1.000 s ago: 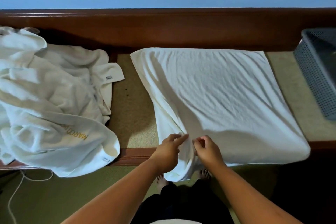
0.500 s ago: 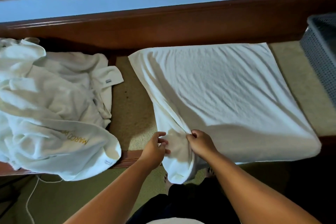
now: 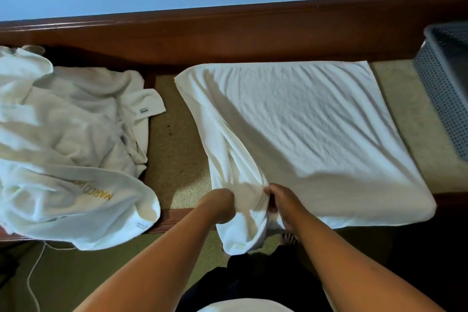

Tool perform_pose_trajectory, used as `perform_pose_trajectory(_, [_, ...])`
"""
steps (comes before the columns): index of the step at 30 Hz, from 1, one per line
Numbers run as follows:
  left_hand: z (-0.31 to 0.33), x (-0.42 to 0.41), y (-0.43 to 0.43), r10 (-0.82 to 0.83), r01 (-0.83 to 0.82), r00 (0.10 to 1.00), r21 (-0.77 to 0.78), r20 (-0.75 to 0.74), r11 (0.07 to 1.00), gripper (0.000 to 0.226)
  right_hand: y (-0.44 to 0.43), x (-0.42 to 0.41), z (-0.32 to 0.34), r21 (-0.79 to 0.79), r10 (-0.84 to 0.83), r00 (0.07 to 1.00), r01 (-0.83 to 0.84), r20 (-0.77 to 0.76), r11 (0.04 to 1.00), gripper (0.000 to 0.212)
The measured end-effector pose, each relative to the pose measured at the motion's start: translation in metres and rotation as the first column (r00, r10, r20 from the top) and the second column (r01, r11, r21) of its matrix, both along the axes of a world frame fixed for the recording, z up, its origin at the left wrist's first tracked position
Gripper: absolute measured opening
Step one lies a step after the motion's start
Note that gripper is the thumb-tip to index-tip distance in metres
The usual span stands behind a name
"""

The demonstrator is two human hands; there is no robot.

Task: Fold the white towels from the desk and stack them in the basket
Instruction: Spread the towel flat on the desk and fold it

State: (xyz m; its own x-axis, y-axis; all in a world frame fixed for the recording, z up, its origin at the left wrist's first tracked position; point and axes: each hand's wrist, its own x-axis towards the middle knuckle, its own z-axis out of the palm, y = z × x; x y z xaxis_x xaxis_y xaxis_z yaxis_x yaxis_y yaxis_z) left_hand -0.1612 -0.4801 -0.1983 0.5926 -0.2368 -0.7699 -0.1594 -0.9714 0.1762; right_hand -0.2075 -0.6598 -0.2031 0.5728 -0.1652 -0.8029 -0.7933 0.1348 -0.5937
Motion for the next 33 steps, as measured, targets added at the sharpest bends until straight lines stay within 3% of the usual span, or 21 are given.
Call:
perform_pose_trajectory(3, [-0.002,-0.011,0.018,-0.133,0.147,0.98,0.09,-0.147,0.985,0.028,0.004,0.003,0.004,0.032,0.036,0.999,-0.035,-0.037,0.999,0.023])
perform_pose_trajectory(7, [-0.006,-0.039,0.064,-0.209,0.265,0.94,0.193,-0.269,0.945,0.013,0.021,0.008,0.01,-0.064,0.292,0.955,-0.289,0.051,0.955,0.013])
perform_pose_trajectory(9, [-0.006,-0.052,0.091,-0.18,0.227,0.959,0.211,-0.22,0.951,0.009,0.035,0.008,0.015,0.009,0.384,0.918,-0.387,0.1,0.922,0.014])
perform_pose_trajectory(11, [-0.005,-0.062,0.118,-0.078,0.117,0.986,0.279,-0.147,0.953,0.022,0.048,0.007,0.021,0.09,0.471,0.873,-0.483,0.124,0.871,0.02])
perform_pose_trajectory(13, [-0.003,-0.079,0.15,0.018,0.015,0.996,0.349,-0.09,0.937,0.032,0.061,0.006,0.024,0.054,0.542,0.83,-0.552,0.132,0.832,0.028])
perform_pose_trajectory(15, [-0.004,-0.097,0.178,0.071,-0.035,0.994,0.377,-0.082,0.925,0.038,0.066,0.005,0.022,-0.068,0.617,0.776,-0.614,0.129,0.786,0.017])
perform_pose_trajectory(19, [-0.011,-0.129,0.204,0.337,-0.325,0.939,0.147,-0.066,0.934,0.035,0.087,0.0,0.023,-0.228,0.801,0.593,-0.772,0.081,0.594,0.04])
perform_pose_trajectory(21, [-0.014,-0.131,0.193,0.504,-0.503,0.864,-0.078,-0.008,0.861,0.031,0.094,-0.003,0.019,-0.284,0.829,0.557,-0.787,0.051,0.547,0.04])
perform_pose_trajectory(24, [-0.02,-0.121,0.161,0.747,-0.712,0.662,-0.365,-0.064,0.6,0.037,0.1,-0.009,0.013,-0.354,0.837,0.547,-0.78,0.014,0.516,0.041])
perform_pose_trajectory(26, [-0.022,-0.112,0.139,0.862,-0.843,0.458,-0.413,-0.215,0.345,0.043,0.102,-0.01,0.013,-0.377,0.837,0.548,-0.774,0.006,0.509,0.041])
perform_pose_trajectory(27, [-0.023,-0.107,0.129,0.889,-0.879,0.382,-0.396,-0.254,0.265,0.045,0.102,-0.01,0.013,-0.389,0.839,0.545,-0.772,0.005,0.504,0.04])
perform_pose_trajectory(28, [-0.024,-0.104,0.121,0.898,-0.888,0.364,-0.382,-0.246,0.255,0.048,0.101,-0.01,0.014,-0.397,0.842,0.54,-0.771,0.007,0.498,0.039])
perform_pose_trajectory(30, [-0.028,-0.101,0.109,0.887,-0.865,0.43,-0.359,-0.166,0.351,0.046,0.097,-0.009,0.015,-0.407,0.85,0.527,-0.773,0.012,0.486,0.037])
perform_pose_trajectory(33, [-0.03,-0.099,0.106,0.869,-0.822,0.486,-0.386,-0.091,0.419,0.018,0.089,-0.007,0.014,-0.431,0.852,0.524,-0.767,0.005,0.475,0.037])
